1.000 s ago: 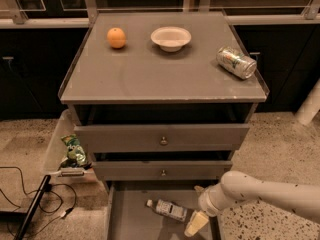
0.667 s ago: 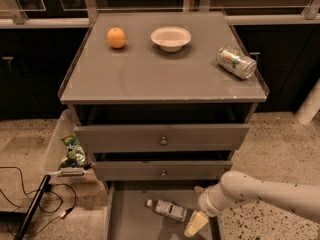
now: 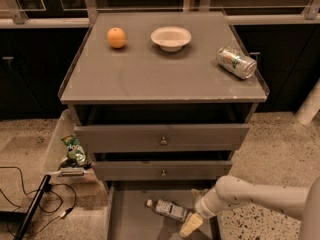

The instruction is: Pick blue plastic bottle from bottom drawer and place on counter

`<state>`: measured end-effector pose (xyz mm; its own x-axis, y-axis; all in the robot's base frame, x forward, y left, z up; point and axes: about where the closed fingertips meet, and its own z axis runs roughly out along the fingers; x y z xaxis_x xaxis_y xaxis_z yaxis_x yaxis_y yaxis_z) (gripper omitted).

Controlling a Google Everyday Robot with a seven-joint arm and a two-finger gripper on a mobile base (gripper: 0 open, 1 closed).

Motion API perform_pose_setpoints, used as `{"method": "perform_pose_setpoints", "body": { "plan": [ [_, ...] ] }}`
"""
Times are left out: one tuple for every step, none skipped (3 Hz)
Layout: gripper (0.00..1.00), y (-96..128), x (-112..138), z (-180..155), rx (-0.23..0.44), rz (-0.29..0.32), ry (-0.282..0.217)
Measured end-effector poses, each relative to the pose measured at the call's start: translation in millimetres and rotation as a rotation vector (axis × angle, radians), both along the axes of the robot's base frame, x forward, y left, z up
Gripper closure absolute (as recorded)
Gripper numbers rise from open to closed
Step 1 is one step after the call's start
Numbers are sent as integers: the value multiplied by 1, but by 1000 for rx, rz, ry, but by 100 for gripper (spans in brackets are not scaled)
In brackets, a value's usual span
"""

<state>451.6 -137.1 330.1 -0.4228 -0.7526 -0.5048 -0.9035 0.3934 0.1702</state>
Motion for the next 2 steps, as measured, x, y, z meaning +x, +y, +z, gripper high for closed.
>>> {"method": "perform_pose_setpoints", "body": {
  "plan": [
    [0, 6, 17, -55, 45, -68, -30],
    [0, 12, 29, -103, 103, -106, -92]
  ]
}}
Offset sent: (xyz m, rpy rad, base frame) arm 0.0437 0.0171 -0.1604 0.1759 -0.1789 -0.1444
